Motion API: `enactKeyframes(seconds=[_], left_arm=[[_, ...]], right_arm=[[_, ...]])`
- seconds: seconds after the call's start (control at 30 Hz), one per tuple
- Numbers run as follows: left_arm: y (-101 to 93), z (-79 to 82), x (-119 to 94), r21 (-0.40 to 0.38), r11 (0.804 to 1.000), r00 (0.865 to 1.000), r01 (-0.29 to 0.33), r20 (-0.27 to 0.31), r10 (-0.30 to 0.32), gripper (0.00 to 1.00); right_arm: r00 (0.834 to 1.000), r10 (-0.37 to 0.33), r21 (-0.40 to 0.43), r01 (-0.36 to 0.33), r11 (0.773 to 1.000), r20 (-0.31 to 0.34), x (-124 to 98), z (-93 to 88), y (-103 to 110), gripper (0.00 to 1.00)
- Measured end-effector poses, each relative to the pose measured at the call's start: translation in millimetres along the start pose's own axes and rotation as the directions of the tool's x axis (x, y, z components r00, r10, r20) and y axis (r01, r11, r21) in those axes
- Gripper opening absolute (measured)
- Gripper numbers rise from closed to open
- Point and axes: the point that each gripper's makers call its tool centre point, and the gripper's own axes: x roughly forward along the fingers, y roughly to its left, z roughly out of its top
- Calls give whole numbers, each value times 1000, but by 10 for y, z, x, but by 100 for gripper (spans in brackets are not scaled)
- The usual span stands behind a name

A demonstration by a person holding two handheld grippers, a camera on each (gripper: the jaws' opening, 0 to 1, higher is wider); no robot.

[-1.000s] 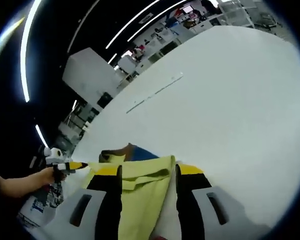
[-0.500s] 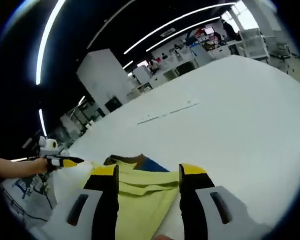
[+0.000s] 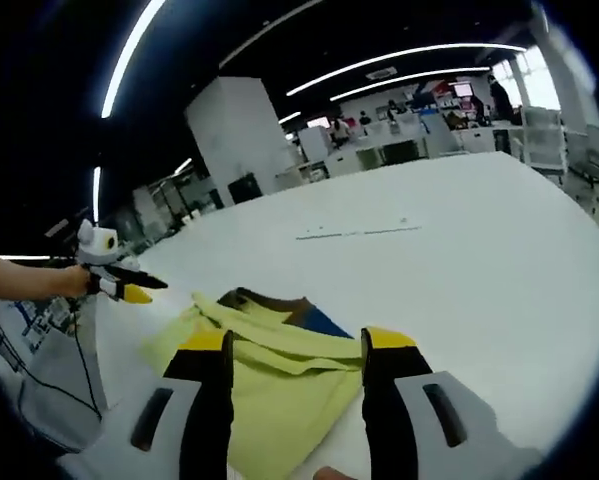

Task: Fold the garment on the visible template until the final outline fits inside the template.

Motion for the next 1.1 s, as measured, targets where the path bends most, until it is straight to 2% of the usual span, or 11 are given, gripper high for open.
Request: enactKeyframes(seconds=[0.1, 0.53, 0.8, 1.1], left_arm=[[-28, -7, -21, 20, 1000, 1000, 1, -4, -1, 50], [-54, -56, -112, 50, 999, 1000, -12, -17, 13, 51], [-82, -152, -149, 116, 993, 998, -21, -53, 27, 51], [-91, -99, -143, 104, 995, 999, -13, -37, 17, 51]], right_arm=[[1000, -7, -59, 6, 998, -21, -27, -18, 14, 51], [999, -7, -155, 0, 988, -44, -117, -30, 121, 52], [997, -8, -218, -8, 976, -71, -170, -84, 165, 52], [998, -11, -215, -3, 977, -63, -184, -63, 138, 52]])
